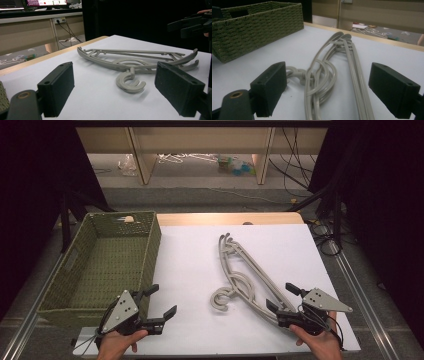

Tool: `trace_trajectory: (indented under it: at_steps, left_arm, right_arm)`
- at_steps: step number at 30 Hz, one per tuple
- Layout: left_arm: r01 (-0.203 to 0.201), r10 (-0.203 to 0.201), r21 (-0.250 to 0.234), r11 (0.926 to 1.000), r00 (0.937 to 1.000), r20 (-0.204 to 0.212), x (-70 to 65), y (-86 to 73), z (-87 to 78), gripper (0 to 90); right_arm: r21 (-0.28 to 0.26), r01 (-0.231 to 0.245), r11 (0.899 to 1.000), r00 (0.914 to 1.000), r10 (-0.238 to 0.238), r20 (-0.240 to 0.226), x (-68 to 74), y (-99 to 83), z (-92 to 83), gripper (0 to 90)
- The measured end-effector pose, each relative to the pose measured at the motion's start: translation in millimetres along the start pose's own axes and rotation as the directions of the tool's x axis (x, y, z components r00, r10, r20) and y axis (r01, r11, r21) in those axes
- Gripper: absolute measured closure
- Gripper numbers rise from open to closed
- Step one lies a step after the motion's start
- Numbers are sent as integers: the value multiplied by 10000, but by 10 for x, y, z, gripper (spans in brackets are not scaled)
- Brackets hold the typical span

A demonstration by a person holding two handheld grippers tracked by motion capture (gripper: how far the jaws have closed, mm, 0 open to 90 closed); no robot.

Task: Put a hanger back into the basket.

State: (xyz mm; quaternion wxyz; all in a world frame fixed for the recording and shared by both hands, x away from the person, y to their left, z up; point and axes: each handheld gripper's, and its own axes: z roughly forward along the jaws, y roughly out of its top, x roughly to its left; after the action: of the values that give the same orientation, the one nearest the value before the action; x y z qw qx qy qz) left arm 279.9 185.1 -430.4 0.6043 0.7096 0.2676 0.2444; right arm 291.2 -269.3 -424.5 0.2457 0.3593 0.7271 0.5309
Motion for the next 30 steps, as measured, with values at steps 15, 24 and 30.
trace_trajectory:
  at_steps: [15, 24, 30]
  left_arm:
    - [12, -13, 130, 9999, 10000, 60, -21, -10, 21, 158]
    - [-23, 22, 175, 9998, 10000, 76, -25, -14, 30, 158]
    - [-66, 64, 226, 9997, 9999, 112, -27, -17, 36, 158]
  right_arm:
    - [620, 178, 9979, 9998, -169, -140, 14, -14, 29, 159]
    - [1892, 1017, 9767, 9944, -942, -482, 95, -15, 141, 208]
    - [2686, 1480, 9518, 9884, -1333, -725, 115, -2, 259, 260]
